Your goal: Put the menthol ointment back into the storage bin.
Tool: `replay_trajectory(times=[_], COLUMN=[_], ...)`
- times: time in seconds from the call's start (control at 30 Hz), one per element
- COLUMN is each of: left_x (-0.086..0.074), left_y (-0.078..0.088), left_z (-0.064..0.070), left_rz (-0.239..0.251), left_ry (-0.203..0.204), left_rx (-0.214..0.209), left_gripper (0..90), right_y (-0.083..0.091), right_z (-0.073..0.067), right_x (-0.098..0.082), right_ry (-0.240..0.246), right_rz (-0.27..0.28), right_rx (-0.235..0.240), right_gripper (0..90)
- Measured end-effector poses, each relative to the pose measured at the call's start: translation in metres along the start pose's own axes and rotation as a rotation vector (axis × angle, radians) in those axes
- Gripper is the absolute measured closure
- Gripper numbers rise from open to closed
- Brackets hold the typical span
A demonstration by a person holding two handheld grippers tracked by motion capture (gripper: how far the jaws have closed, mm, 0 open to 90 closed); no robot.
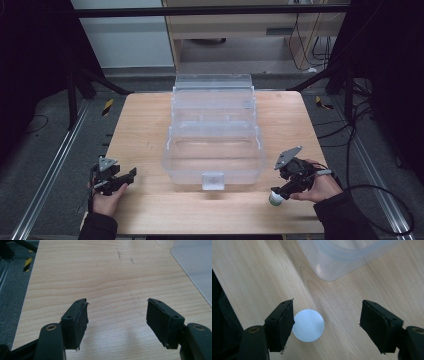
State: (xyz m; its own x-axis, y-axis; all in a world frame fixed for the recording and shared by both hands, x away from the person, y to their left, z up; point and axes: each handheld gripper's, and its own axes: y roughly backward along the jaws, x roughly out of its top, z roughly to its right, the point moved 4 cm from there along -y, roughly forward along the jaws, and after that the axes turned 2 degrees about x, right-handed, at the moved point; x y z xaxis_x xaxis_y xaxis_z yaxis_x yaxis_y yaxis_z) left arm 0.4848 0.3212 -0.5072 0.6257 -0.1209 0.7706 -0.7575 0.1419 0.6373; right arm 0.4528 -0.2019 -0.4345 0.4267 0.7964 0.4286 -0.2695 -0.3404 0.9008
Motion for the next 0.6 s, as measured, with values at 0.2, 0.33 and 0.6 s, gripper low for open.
replay_trajectory(times=[0.2,0.33,0.6], left_x=[0.0,0.0,0.0], left_y=[0.0,0.0,0.0], left_z=[0.0,0.0,0.001], left_rz=[-0.002,-0.003,-0.005], left_ry=[-0.002,-0.005,-0.008], left_rx=[0.001,0.003,0.002], left_gripper=[33.3,33.3,33.3], right_y=[-0.007,-0.01,-0.017], right_z=[-0.004,-0.006,-0.011], right_x=[-0.005,-0.008,-0.009], right_ry=[0.011,0.016,0.047], right_rz=[-0.046,-0.07,-0.114], right_rx=[0.03,0.045,0.066], right_gripper=[29.2,30.2,34.3])
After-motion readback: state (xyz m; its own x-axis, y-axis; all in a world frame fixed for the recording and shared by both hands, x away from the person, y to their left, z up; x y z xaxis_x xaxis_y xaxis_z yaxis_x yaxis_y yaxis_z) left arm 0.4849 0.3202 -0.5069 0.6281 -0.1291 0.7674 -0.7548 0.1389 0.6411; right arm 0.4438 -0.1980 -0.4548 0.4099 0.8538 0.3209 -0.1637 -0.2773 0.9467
